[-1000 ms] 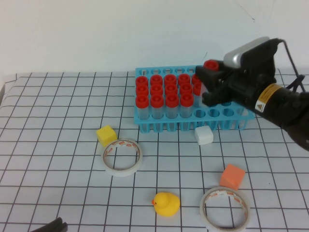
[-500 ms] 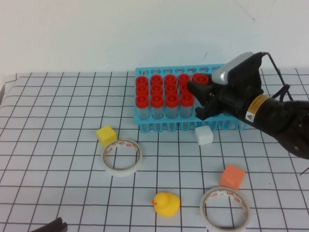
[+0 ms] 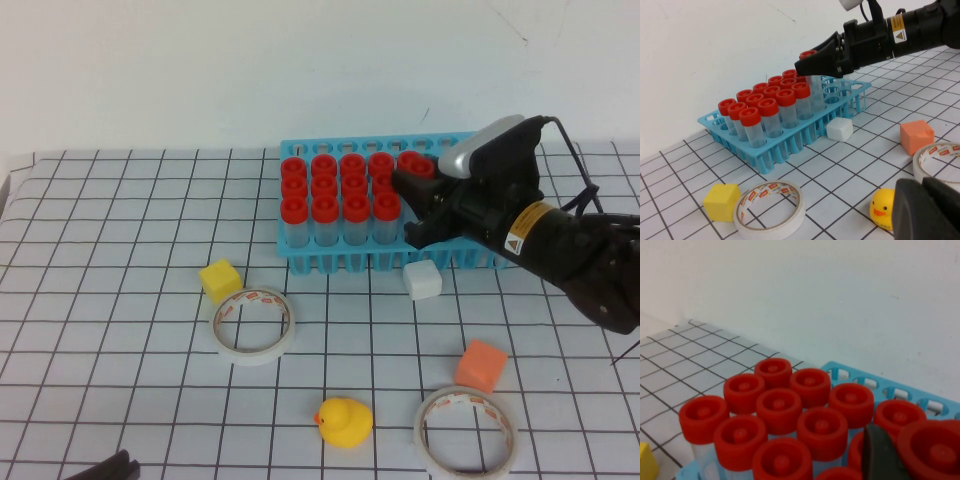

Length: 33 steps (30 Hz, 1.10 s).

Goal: Place the test tubes

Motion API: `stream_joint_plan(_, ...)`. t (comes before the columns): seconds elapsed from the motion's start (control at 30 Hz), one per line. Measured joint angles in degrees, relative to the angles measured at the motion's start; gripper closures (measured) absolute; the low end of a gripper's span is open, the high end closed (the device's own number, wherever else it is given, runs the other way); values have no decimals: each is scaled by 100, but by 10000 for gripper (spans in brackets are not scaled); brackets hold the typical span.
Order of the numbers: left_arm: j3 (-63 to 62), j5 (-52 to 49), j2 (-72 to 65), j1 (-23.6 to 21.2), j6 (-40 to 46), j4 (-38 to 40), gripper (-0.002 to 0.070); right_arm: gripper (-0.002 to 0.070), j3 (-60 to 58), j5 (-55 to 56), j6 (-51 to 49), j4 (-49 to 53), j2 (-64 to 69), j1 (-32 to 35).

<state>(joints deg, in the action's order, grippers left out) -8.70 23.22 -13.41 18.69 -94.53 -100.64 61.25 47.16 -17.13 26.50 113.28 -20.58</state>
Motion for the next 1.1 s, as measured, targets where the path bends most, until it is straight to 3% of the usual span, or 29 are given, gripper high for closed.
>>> stream_joint_plan(0.57, 0, 0, 0, 0, 18, 0, 676, 399, 0, 195, 0, 0, 133, 0)
stream_joint_plan(0.77, 0, 0, 0, 0, 18, 0, 676, 244, 0, 215, 0, 0, 133, 0)
stream_joint_plan(1.1, 0, 0, 0, 0, 18, 0, 676, 208, 0, 215, -150, -86, 95, 0)
